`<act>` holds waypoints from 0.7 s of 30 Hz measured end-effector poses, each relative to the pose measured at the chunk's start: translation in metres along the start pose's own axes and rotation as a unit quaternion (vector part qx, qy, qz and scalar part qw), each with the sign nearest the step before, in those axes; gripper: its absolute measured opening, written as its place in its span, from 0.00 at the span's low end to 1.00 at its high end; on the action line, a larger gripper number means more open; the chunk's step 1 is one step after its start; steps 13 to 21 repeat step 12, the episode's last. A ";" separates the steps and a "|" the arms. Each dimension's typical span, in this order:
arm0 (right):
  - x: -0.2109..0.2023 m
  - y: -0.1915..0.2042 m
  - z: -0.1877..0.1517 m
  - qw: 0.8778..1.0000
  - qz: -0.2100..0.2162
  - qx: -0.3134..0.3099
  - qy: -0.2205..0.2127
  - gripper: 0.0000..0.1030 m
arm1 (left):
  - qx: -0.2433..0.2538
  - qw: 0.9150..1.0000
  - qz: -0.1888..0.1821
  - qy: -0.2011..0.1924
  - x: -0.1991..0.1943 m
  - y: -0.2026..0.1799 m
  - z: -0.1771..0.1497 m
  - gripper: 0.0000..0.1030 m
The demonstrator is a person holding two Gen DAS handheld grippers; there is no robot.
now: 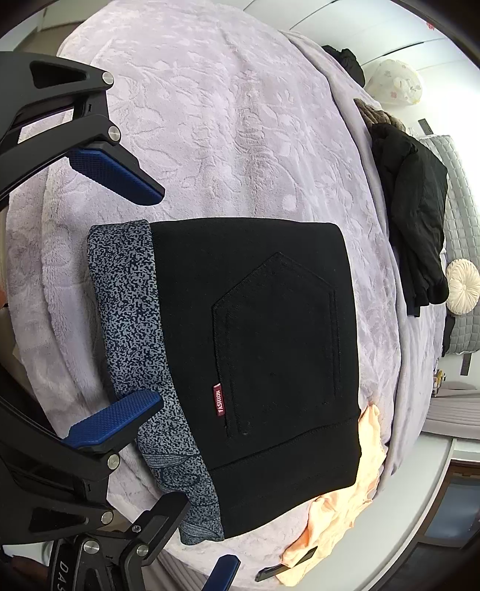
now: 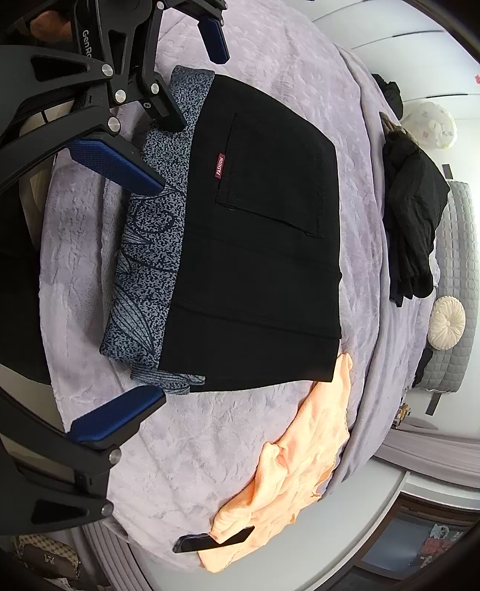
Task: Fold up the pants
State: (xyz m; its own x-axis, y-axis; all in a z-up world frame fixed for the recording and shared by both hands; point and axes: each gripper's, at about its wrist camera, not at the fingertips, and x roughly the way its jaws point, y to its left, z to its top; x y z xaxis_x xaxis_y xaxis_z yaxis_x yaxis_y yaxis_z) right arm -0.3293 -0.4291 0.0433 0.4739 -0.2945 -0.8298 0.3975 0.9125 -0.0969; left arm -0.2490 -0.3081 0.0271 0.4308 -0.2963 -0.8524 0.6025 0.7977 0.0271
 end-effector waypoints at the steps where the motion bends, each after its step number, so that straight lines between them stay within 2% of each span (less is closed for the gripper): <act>1: -0.001 -0.001 0.001 1.000 -0.001 0.000 -0.002 1.00 | 0.001 1.000 -0.001 -0.001 0.000 0.000 0.001 0.98; 8: -0.009 -0.009 0.009 1.000 -0.004 -0.002 -0.017 1.00 | -0.003 1.000 -0.019 0.001 -0.004 -0.004 0.010 0.98; 12: -0.018 -0.021 0.013 0.999 -0.009 0.001 -0.033 1.00 | 0.011 1.000 -0.019 -0.010 -0.012 -0.017 0.022 0.98; 21: -0.018 -0.021 0.013 0.999 -0.009 0.001 -0.033 1.00 | 0.011 1.000 -0.019 -0.010 -0.012 -0.017 0.022 0.98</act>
